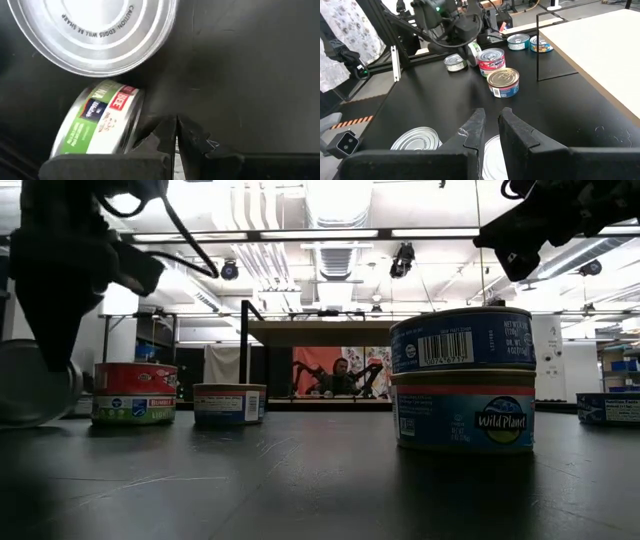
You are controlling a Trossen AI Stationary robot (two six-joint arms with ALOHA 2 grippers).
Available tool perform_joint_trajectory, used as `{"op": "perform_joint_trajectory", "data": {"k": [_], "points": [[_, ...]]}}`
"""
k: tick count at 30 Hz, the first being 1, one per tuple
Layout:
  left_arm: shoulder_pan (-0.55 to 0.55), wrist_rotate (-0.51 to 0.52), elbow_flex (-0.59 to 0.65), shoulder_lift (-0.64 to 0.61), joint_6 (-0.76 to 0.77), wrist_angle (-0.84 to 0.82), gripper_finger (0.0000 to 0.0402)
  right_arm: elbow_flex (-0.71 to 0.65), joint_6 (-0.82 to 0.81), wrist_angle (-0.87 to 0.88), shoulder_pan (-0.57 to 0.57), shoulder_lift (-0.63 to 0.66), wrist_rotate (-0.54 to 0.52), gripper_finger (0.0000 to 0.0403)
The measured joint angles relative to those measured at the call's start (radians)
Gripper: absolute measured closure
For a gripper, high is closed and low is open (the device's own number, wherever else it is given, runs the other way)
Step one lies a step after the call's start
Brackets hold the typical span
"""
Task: Stack canned seafood by type on shelf
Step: Put the green white tuna can on the shelf
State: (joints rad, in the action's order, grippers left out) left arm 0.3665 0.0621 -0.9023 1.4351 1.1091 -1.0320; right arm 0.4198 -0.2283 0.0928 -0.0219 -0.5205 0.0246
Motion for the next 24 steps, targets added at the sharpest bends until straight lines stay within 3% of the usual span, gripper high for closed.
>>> {"op": "perform_joint_trajectory", "data": {"k": [10,16,20,24], "points": [[0.039,0.094,-0.136,0.01,-0.073,-0.223,0.0402,0.0,0.0,0.002,0.0,0.0,0.0,0.036],[0.065,-0.016,-0.111,-0.082,-0.221,-0.254,0.0401,0.0,0.0,0.007,0.0,0.0,0.001,0.036],[0.083,-0.017,-0.085,-0.17,-0.172,-0.261,0.0397,-0.001,0.0,0.006,0.0,0.0,0.001,0.036],[0.11,0.032,-0.078,-0.234,-0.148,-0.252,0.0367,-0.005,0.0,0.006,0.0,0.0,0.001,0.036]]}}
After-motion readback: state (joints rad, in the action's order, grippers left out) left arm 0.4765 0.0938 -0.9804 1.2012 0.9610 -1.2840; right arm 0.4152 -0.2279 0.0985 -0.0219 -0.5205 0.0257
